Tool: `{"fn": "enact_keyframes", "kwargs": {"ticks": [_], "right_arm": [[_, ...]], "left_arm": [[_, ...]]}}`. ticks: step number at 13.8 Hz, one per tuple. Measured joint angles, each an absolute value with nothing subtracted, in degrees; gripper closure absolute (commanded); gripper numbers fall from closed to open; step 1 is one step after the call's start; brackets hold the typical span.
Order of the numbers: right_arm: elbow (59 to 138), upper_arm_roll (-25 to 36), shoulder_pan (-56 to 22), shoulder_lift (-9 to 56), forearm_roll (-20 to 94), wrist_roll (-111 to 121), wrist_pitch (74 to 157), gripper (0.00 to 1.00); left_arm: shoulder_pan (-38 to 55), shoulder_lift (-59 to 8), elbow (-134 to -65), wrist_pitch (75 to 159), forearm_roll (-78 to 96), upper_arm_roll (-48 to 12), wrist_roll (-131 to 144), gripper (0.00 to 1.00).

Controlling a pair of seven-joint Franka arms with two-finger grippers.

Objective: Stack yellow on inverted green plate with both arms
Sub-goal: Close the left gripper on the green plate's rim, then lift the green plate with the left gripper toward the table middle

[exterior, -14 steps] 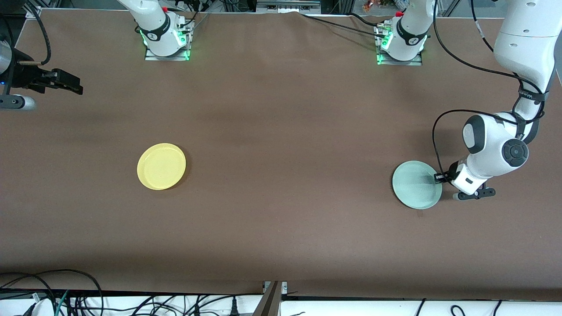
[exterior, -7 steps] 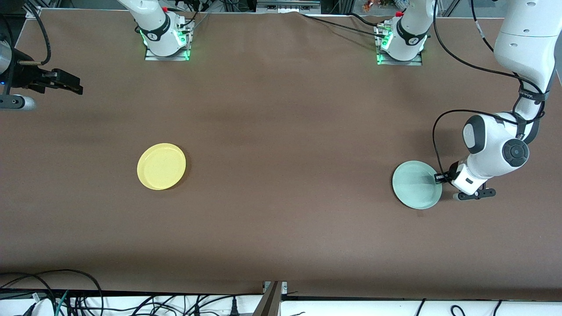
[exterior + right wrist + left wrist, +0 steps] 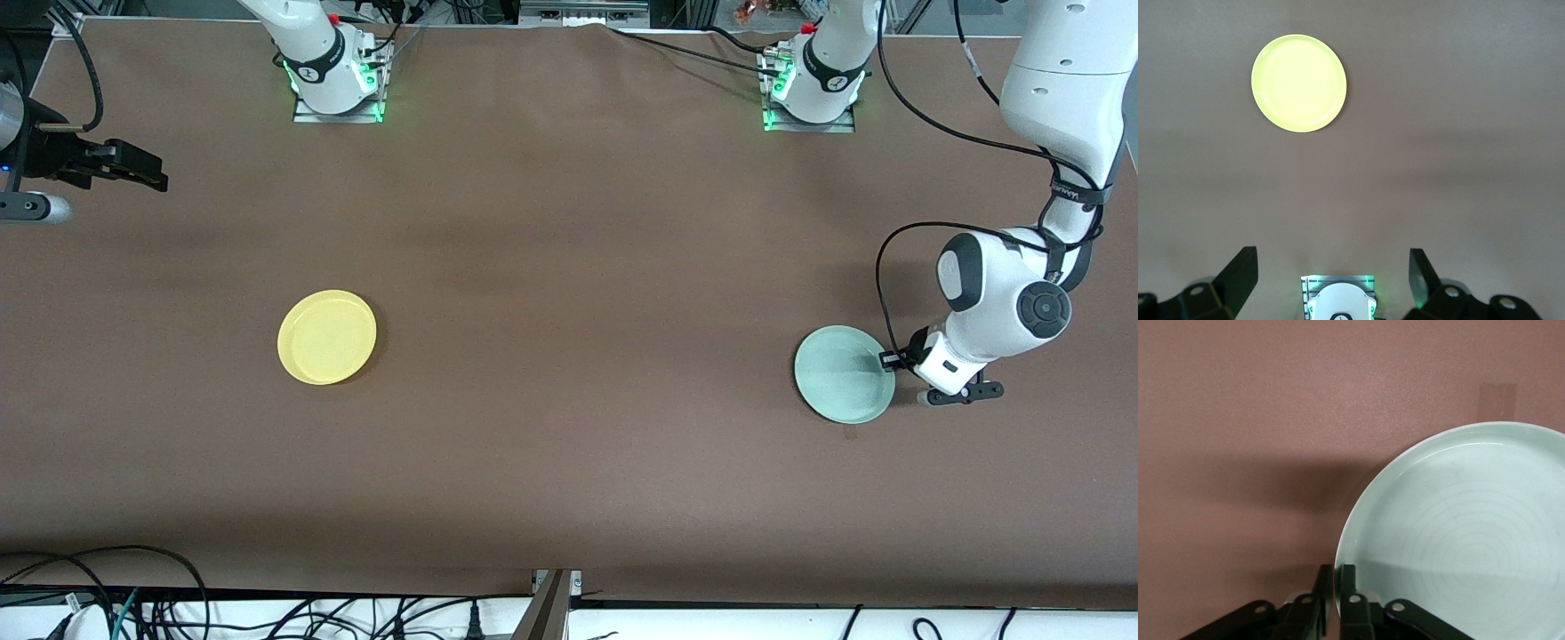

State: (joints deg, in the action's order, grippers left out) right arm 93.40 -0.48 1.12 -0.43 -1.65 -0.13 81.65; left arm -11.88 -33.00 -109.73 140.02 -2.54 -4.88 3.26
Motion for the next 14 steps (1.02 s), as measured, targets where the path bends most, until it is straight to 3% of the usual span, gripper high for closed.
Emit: {"fn": "enact_keyframes", "kwargs": {"ticks": [7, 14], "right_arm": [[93.40, -0.48, 1.12, -0.43, -1.65, -0.13, 81.65, 0.00], [93.40, -0.48, 1.12, -0.43, -1.65, -0.13, 81.65, 0.00]], "left_arm": [[-11.75, -31.90, -107.97, 136.63, -2.54, -5.83, 3.23, 1.00], [-4.28, -29.98, -89.67, 113.86, -7.88, -6.73, 3.40, 1.00]]}}
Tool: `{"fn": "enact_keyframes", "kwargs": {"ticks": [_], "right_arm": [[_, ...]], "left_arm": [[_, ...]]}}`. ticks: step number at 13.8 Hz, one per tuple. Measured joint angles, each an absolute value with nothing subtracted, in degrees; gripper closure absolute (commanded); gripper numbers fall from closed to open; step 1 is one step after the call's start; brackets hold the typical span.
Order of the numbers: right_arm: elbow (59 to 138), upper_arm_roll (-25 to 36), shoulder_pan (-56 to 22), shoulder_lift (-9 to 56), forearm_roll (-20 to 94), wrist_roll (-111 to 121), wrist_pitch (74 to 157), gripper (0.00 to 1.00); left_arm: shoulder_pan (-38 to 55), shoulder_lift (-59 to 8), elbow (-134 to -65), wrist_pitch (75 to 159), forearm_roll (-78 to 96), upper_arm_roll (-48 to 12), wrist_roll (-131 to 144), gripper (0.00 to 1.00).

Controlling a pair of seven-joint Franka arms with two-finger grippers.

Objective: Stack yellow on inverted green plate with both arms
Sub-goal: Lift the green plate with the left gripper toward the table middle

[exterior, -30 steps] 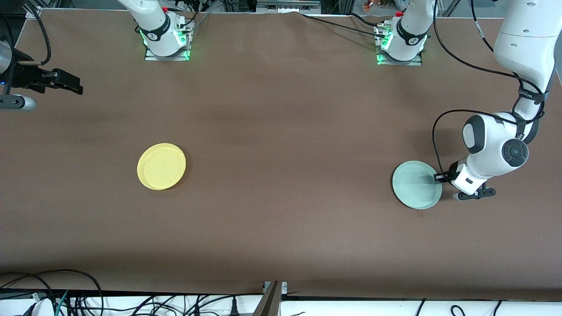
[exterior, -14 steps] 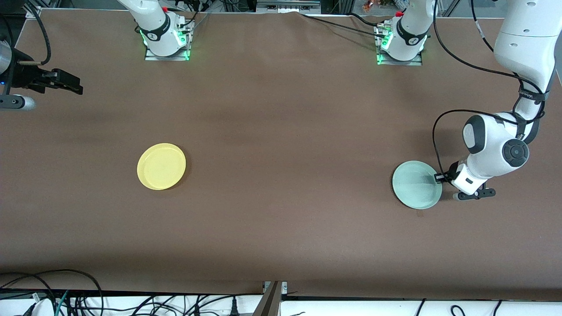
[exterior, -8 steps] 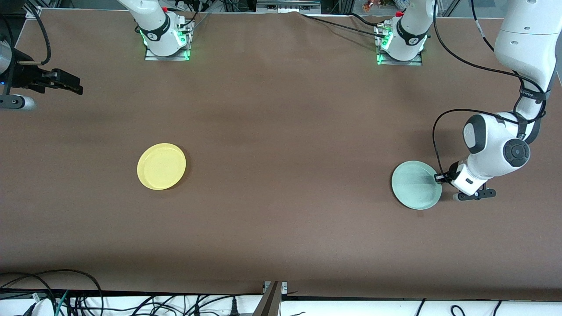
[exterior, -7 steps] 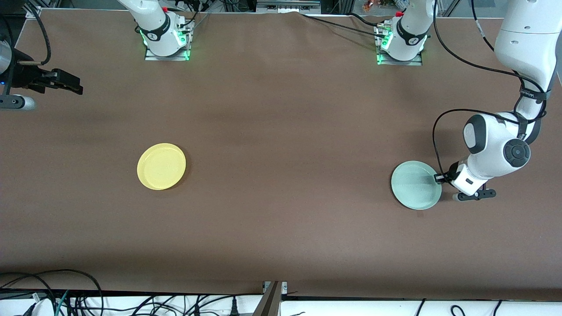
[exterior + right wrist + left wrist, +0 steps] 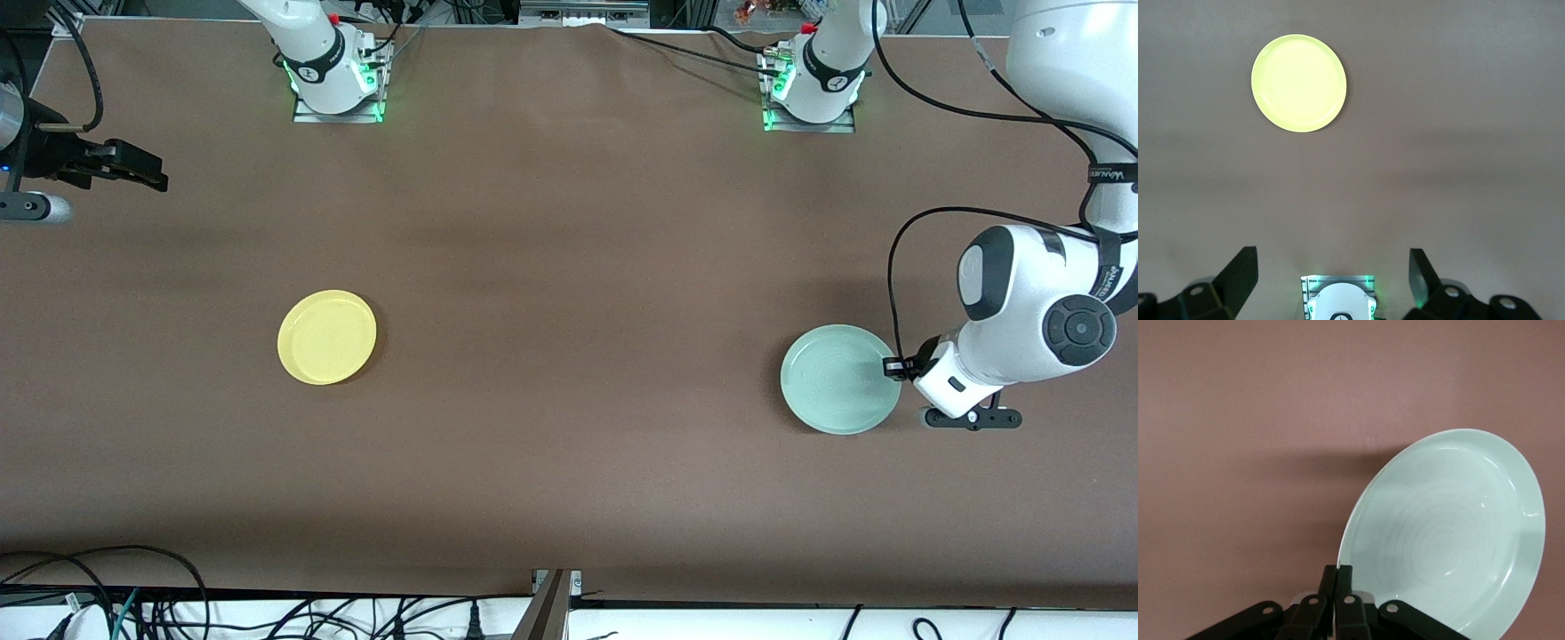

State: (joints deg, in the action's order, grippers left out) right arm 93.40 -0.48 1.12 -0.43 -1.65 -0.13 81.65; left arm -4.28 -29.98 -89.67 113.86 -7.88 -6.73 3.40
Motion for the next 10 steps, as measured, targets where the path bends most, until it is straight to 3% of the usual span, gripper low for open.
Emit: {"fn": "enact_keyframes", "kwargs": {"ticks": [6, 10], "right_arm": [[93.39, -0.48, 1.12, -0.42, -1.65, -0.13, 81.64, 0.00], [93.38, -0.49, 1.12, -0.42, -1.65, -0.13, 81.64, 0.00]], "left_arm": [[7.25, -29.91, -83.06, 106.54, -17.43, -6.83, 9.55, 1.00], [22.81, -30.12, -80.87, 98.20, -33.35, -6.91, 25.74, 1.00]]}}
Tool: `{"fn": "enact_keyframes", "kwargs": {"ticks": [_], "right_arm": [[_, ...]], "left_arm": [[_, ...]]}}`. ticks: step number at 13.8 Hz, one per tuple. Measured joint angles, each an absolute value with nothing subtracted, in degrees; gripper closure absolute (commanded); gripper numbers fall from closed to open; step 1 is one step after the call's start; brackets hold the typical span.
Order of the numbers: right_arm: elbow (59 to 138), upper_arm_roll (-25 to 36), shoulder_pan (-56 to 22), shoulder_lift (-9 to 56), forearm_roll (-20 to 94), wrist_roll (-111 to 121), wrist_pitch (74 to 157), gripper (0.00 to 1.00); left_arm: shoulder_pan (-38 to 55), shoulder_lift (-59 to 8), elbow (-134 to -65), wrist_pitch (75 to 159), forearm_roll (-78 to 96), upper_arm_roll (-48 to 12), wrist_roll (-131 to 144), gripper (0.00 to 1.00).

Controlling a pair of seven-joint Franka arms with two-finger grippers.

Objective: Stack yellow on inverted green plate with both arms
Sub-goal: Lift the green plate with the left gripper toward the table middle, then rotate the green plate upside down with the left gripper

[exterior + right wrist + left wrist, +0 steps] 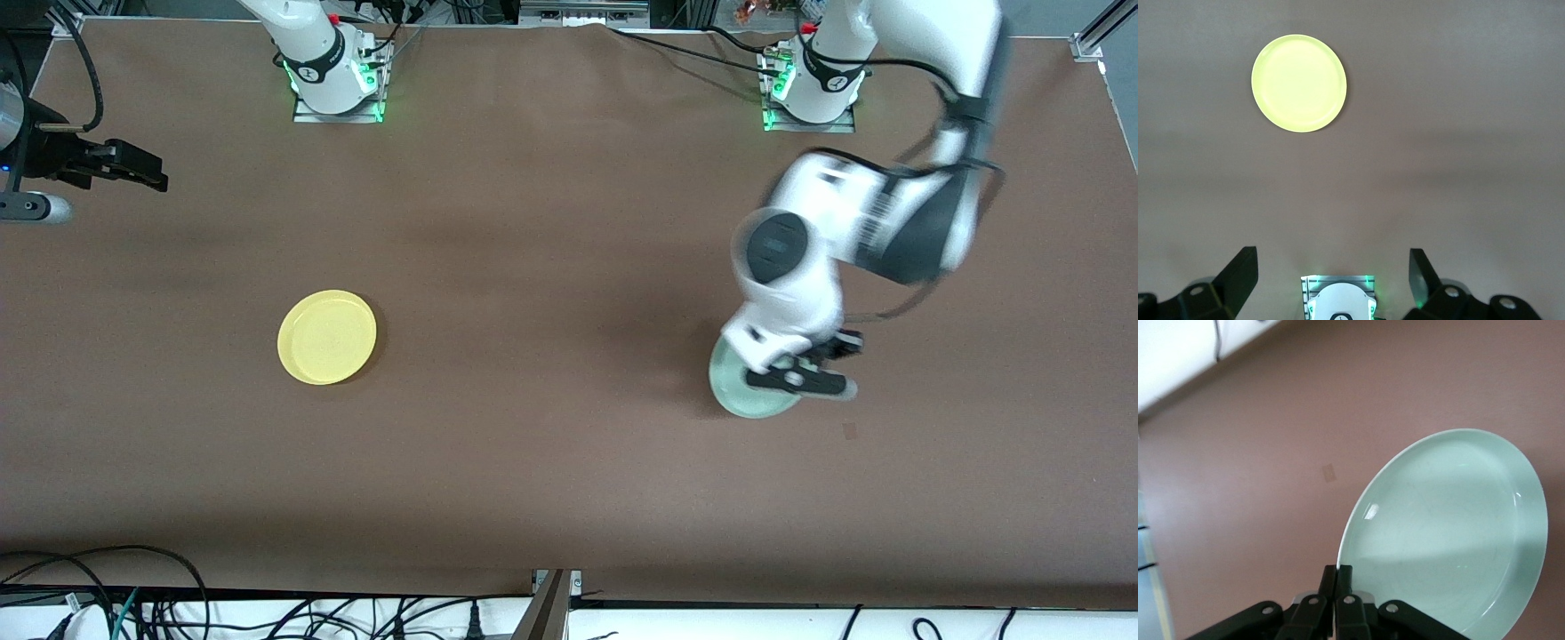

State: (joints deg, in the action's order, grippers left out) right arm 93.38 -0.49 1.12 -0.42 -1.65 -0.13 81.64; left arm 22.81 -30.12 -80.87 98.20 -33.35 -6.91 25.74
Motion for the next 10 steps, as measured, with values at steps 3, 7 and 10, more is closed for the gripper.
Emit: {"fn": "enact_keyframes", "kwargs": {"ticks": [3, 7, 10], "right_arm": [[93.37, -0.49, 1.12, -0.42, -1.65, -0.13, 81.64, 0.00], [93.36, -0.50, 1.11, -0.42, -1.65, -0.13, 81.63, 0.00], [93.34, -0.49, 1.11, -0.41, -1.65, -0.13, 81.62, 0.00]], "left_arm": [[32.05, -31.68, -80.37, 93.65, -40.90, -6.69, 31.87, 1.00], [42.20, -38.57, -74.74, 85.34, -52.67, -5.76, 33.42, 1.00], [52.45, -45.55, -69.93, 82.85, -55.37, -0.26, 34.48, 1.00]]}}
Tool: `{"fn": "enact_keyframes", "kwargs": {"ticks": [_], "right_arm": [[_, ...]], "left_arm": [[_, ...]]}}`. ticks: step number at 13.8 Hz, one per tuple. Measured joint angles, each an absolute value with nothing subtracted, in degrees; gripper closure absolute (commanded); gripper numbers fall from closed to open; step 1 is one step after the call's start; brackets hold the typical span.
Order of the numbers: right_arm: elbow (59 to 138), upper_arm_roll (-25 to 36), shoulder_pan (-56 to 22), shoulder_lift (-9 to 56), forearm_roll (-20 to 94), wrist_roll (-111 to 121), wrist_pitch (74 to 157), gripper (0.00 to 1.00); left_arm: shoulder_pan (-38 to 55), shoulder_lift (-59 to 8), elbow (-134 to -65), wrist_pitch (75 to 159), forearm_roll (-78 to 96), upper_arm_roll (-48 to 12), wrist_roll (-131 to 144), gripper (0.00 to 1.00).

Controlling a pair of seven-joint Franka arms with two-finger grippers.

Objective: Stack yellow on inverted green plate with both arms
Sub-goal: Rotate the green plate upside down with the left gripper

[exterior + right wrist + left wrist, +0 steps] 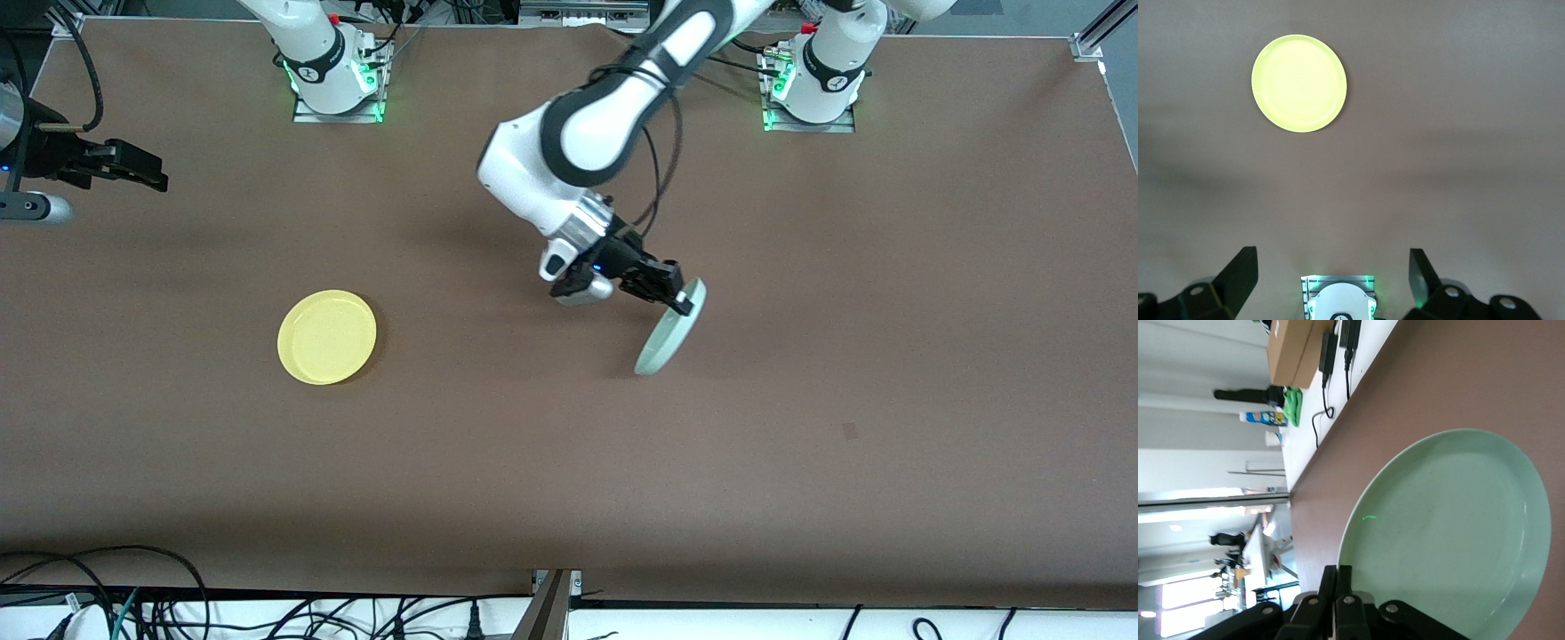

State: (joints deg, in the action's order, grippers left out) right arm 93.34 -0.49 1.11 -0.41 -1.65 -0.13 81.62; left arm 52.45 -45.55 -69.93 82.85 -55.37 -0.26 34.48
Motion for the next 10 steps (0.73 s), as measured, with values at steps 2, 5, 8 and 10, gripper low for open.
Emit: {"fn": "enact_keyframes", "kwargs": {"ticks": [2, 5, 8, 10], "right_arm": [[93.33, -0.49, 1.11, -0.41, -1.65, -0.13, 81.62, 0.00], [93.31, -0.49, 1.11, -0.40, -1.65, -0.13, 81.60, 0.00], [93.31, -0.49, 1.11, -0.40, -1.65, -0.13, 81.60, 0.00], [93.31, -0.49, 1.11, -0.40, -1.65, -0.13, 81.60, 0.00]], "left_arm": [[60.72, -49.61, -68.44, 82.80, -55.43, 6.83, 34.58, 1.00], [70.35, -56.29, -65.82, 82.38, -55.46, 15.22, 34.91, 1.00], [72.16, -59.67, -64.17, 81.99, -55.48, 16.65, 36.42, 1.00], [72.09, -60.43, -64.06, 81.99, -55.48, 16.81, 37.92, 1.00]]}}
